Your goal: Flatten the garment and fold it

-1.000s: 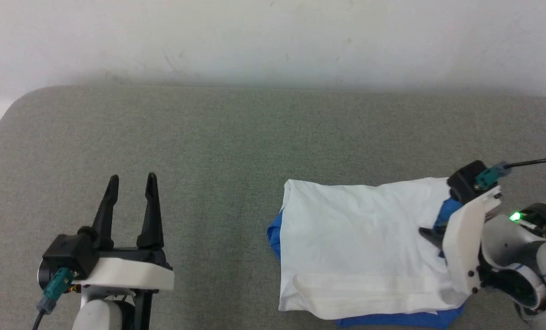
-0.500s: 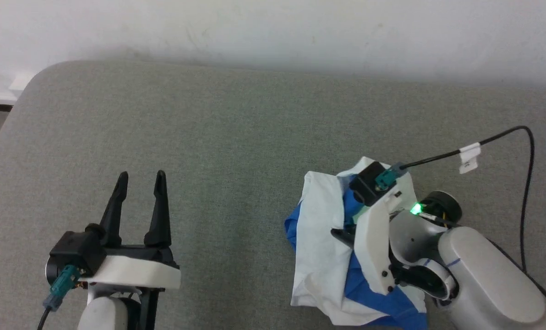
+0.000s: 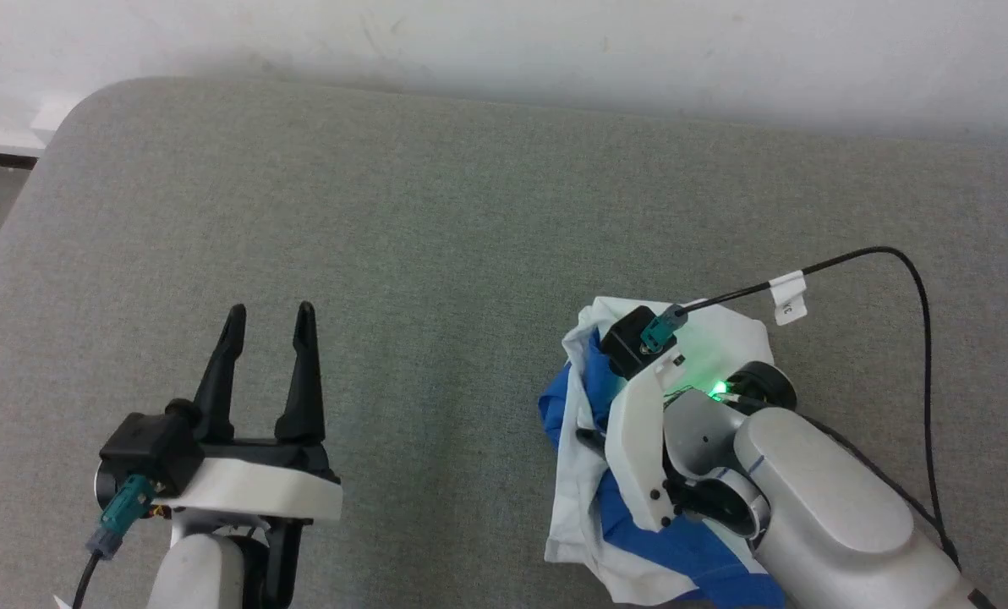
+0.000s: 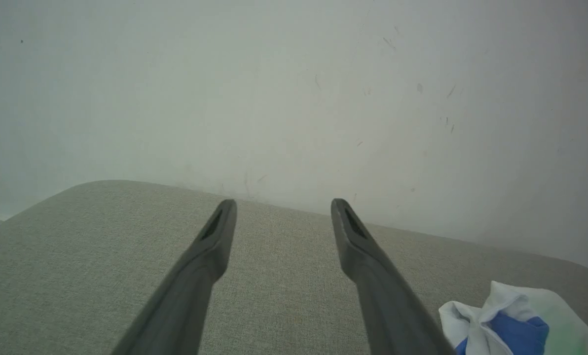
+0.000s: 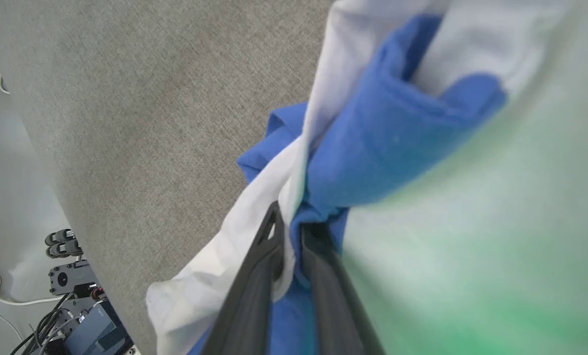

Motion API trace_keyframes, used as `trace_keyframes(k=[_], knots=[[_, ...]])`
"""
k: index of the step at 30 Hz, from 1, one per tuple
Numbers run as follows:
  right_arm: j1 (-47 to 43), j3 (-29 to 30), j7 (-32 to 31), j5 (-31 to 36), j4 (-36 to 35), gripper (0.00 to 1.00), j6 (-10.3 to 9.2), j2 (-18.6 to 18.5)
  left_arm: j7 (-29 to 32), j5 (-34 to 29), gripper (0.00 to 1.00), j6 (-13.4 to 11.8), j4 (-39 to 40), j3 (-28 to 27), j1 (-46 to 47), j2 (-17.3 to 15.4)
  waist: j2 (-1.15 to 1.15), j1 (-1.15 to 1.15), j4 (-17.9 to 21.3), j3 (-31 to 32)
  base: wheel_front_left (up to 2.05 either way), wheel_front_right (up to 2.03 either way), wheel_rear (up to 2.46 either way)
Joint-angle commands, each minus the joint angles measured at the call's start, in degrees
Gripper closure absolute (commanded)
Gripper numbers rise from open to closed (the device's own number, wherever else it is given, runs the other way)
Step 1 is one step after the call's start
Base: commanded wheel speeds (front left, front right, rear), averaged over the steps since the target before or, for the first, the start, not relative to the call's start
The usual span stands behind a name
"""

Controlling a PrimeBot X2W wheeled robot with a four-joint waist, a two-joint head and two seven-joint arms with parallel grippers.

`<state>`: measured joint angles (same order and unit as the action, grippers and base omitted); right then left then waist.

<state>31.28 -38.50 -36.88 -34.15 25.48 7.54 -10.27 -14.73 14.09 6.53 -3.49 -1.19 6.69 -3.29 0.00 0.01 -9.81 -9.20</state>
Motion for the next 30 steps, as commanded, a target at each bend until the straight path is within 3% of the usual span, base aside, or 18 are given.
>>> trace_keyframes(k=[1, 9, 14, 18, 19, 20, 30], knots=[[1.02, -0.38, 1.38, -0.13, 0.41, 0.0, -0.05, 0.94, -0.27, 0.17, 0.0, 0.4, -0.27, 0.28, 1.09, 0.26, 0.0, -0.01, 0.04, 0.09, 0.0, 0.0, 0.0], [2.69, -2.03, 8.23, -2.81, -4.28, 0.0, -0.05, 1.04, -0.27, -0.05, 0.0, 0.58, -0.94, 0.15, 0.56, 0.31, 0.0, -0.01, 1.63, 1.41, 0.0, 0.0, 0.0], [0.46, 4.4, 9.2, -0.44, -8.57, 0.0, -0.05, -3.14, -0.27, -0.16, 0.0, 0.69, -1.2, 0.36, 0.25, 0.33, 0.0, -0.01, 2.5, 2.81, 0.0, 0.0, 0.0], [-5.06, 14.22, 4.62, 6.59, -9.15, 0.0, -0.05, -5.75, -0.27, -0.34, 0.0, 0.75, -1.16, 0.42, -0.25, 0.33, 0.0, -0.01, 3.12, 3.7, 0.0, 0.0, 0.0], [-5.06, 14.22, 4.62, 6.59, -9.15, 0.0, -0.05, -5.75, -0.27, -0.34, 0.0, 0.75, -1.16, 0.42, -0.25, 0.33, 0.0, -0.01, 3.12, 3.7, 0.0, 0.0, 0.0], [-8.59, 18.5, 0.54, 9.53, -9.45, 0.0, -0.05, -5.06, -0.27, -0.47, 0.0, 0.77, -1.09, 0.54, -0.51, 0.34, 0.0, -0.01, 3.36, 3.85, 0.0, 0.0, 0.0], [-17.62, 23.18, -9.54, 18.01, -13.06, 0.0, -0.05, 1.49, -0.27, -0.48, 0.0, 0.86, -1.22, 1.19, 0.24, 0.34, 0.0, -0.01, 3.25, 2.49, 0.0, 0.0, 0.0]])
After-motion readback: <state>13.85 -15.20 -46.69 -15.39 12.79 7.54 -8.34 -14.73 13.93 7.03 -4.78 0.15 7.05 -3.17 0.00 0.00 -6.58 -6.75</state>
